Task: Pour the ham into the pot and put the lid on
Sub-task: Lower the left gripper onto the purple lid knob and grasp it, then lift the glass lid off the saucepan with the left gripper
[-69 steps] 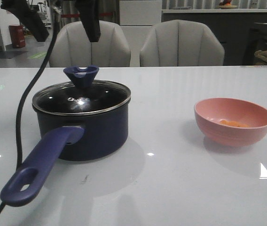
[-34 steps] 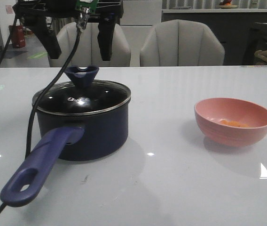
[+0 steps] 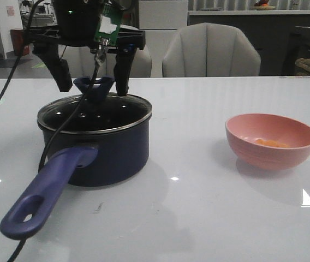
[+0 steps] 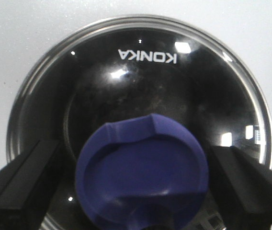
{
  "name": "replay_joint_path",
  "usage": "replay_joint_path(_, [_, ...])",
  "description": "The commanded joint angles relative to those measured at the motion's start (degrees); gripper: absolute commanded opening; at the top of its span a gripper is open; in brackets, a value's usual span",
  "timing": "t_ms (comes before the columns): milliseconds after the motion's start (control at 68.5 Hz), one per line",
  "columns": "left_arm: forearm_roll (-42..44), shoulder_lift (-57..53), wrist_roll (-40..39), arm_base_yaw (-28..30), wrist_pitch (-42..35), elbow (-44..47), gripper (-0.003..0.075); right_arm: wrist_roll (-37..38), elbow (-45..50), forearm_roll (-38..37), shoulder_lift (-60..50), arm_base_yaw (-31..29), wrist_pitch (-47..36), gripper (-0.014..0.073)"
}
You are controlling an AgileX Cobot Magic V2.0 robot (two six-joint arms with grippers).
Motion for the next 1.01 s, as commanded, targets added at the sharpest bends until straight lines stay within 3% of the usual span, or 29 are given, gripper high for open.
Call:
replay_joint_path(0, [-0.24, -2.75, -0.83, -0.31, -1.69, -2.00, 0.0635, -0.39, -0.24, -0.63, -1.15, -0.09, -4.99, 0.0150])
replay_joint_path(88, [-0.50, -2.71, -0.83, -0.31, -1.69, -2.00, 0.0603, -0.39, -0.24, -0.63, -1.15, -0.09, -4.99, 0.0150])
replay_joint_path(219, [-1.01, -2.71, -0.83, -0.31, -1.77, -2.00, 0.0451, -0.39, -0.24, -0.63, -1.15, -0.09, -4.99, 0.0150])
replay_joint_path(307, [-1.27, -2.71, -0.83, -0.31, -2.06, -2.00, 0.0396, -0.39, -0.24, -0.63, -1.15, -0.09, -4.99, 0.0150])
replay_joint_path(992, [-1.39, -3.63, -0.83, -0.31, -1.64, -2.37, 0.0386, -0.39, -0.24, -0.63, -1.15, -0.09, -4.80, 0.0150])
